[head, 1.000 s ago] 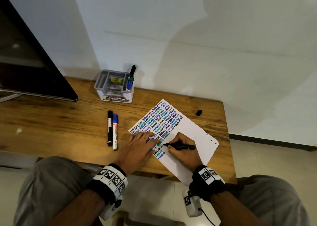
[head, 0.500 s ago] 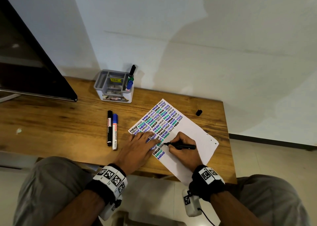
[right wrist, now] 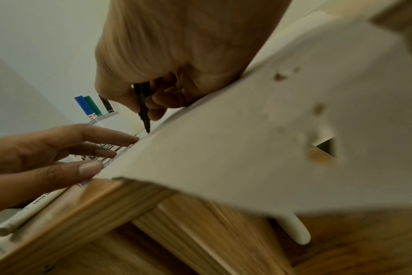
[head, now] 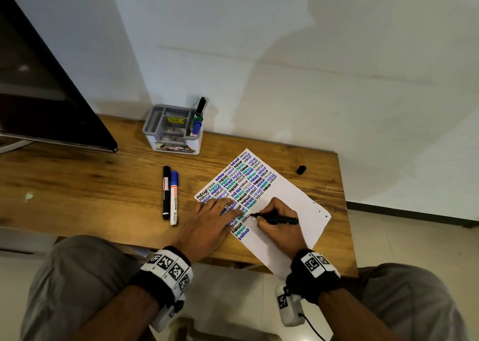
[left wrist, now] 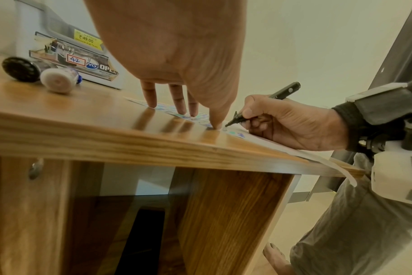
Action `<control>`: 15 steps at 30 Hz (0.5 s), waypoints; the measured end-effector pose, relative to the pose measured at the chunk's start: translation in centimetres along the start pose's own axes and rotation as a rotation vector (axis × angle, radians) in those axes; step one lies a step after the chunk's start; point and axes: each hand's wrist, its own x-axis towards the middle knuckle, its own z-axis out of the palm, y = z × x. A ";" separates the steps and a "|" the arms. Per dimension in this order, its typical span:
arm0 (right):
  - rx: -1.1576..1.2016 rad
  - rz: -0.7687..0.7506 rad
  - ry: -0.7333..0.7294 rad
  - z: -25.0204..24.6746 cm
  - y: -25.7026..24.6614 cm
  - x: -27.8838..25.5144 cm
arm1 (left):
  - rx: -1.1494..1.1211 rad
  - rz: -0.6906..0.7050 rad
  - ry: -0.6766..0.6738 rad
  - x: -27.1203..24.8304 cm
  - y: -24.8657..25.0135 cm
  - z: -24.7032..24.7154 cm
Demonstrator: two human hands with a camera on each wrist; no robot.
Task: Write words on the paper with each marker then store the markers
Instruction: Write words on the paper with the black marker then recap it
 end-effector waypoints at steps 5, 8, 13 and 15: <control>0.049 0.028 -0.017 0.1 0.4 0.1 | -0.018 -0.007 0.006 0.0 0.1 -0.1; 0.077 0.064 -0.026 -0.3 0.4 0.5 | -0.009 -0.006 0.011 0.0 0.2 -0.2; 0.307 0.201 0.046 -2.7 -0.7 1.4 | -0.023 0.003 -0.011 0.2 0.0 -0.4; 0.295 0.181 0.106 -4.3 -1.2 2.1 | -0.026 0.007 -0.011 0.2 -0.1 -0.4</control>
